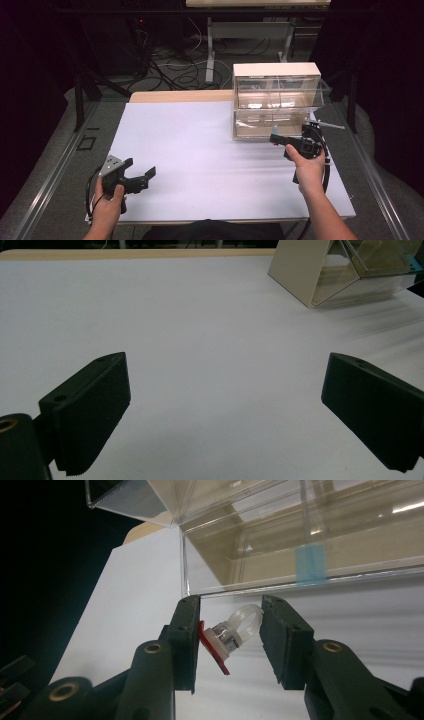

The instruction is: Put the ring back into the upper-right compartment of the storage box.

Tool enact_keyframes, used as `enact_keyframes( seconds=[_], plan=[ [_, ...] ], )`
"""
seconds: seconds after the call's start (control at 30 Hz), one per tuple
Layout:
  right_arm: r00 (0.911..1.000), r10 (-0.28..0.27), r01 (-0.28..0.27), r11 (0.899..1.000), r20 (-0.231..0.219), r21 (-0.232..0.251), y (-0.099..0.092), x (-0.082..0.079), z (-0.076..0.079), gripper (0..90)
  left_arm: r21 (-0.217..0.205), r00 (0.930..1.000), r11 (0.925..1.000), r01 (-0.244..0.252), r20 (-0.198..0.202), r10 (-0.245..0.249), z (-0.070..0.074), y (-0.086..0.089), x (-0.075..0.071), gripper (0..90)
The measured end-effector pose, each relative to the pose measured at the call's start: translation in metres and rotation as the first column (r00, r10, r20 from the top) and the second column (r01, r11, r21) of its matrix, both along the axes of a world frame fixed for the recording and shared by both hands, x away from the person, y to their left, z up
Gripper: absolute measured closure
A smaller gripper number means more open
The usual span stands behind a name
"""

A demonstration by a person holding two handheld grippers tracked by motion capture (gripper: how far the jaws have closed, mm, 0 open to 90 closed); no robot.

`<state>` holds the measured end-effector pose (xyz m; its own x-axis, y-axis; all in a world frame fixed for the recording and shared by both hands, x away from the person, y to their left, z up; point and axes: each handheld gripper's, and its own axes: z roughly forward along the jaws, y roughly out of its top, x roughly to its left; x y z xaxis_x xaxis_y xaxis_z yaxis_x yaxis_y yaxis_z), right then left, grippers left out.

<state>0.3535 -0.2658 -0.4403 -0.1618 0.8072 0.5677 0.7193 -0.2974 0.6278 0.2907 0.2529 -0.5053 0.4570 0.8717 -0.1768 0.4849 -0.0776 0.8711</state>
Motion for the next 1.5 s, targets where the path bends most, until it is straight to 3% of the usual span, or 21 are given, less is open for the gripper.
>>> enact_keyframes(
  seconds=[0.3,0.43,0.53,0.57,0.83,0.9,0.93,0.97,1.07,1.17,1.4,1.5],
  plan=[
    [0.9988,-0.048,0.048,0.999,0.008,0.006,-0.013,0.004,0.001,60.2,-0.001,1.0,1.0,0.003,-0.005,-0.003,0.0,0.0,0.001,5.9],
    [0.9981,-0.061,0.061,0.998,0.007,-0.02,-0.023,0.007,0.001,60.2,-0.003,1.0,1.0,0.005,-0.005,-0.005,0.0,0.0,0.001,6.0],
    [0.9968,-0.08,0.08,0.997,0.004,-0.008,-0.027,0.007,0.002,60.3,-0.003,1.0,1.0,0.005,-0.006,-0.005,0.0,0.0,0.001,5.9],
    [0.9941,-0.108,0.108,0.994,0.014,0.008,-0.03,0.008,0.001,60.2,-0.003,1.0,1.0,0.004,-0.006,-0.004,-0.001,0.0,0.001,6.0],
    [0.9891,-0.147,0.147,0.989,0.002,0.018,-0.048,0.009,0.005,60.3,-0.008,0.9999,0.9999,0.008,-0.01,-0.008,-0.001,0.0,0.002,5.9],
    [0.9909,-0.135,0.134,0.991,0.0,0.018,-0.051,0.009,0.005,60.2,-0.01,0.9999,0.9999,0.008,-0.012,-0.008,-0.001,0.0,0.002,6.0],
    [0.9909,-0.133,0.133,0.991,-0.022,0.008,-0.054,0.009,0.007,60.2,-0.009,0.9999,0.9999,0.009,-0.012,-0.009,-0.001,0.001,0.002,5.9],
    [0.989,-0.147,0.147,0.989,-0.015,0.028,-0.054,0.01,0.007,60.2,-0.009,0.9999,0.9999,0.009,-0.013,-0.009,-0.001,0.001,0.002,6.0],
    [0.991,-0.134,0.134,0.991,-0.008,0.016,-0.057,0.01,0.007,60.2,-0.008,0.9999,0.9999,0.009,-0.015,-0.009,-0.001,0.001,0.002,6.0],
    [0.9868,-0.162,0.162,0.987,-0.002,0.024,-0.058,0.011,0.011,60.2,-0.009,0.9998,0.9999,0.008,-0.016,-0.008,-0.001,0.001,0.002,6.0],
    [0.9904,-0.136,0.136,0.991,-0.024,0.017,-0.063,0.009,0.021,60.2,-0.011,0.9998,0.9999,0.011,-0.017,-0.011,-0.002,0.0,0.002,6.0],
    [0.9917,-0.128,0.128,0.992,0.003,-0.003,-0.063,0.01,0.025,60.2,-0.01,0.9997,0.9998,0.015,-0.021,-0.015,-0.002,0.0,0.003,6.0]
  ],
)
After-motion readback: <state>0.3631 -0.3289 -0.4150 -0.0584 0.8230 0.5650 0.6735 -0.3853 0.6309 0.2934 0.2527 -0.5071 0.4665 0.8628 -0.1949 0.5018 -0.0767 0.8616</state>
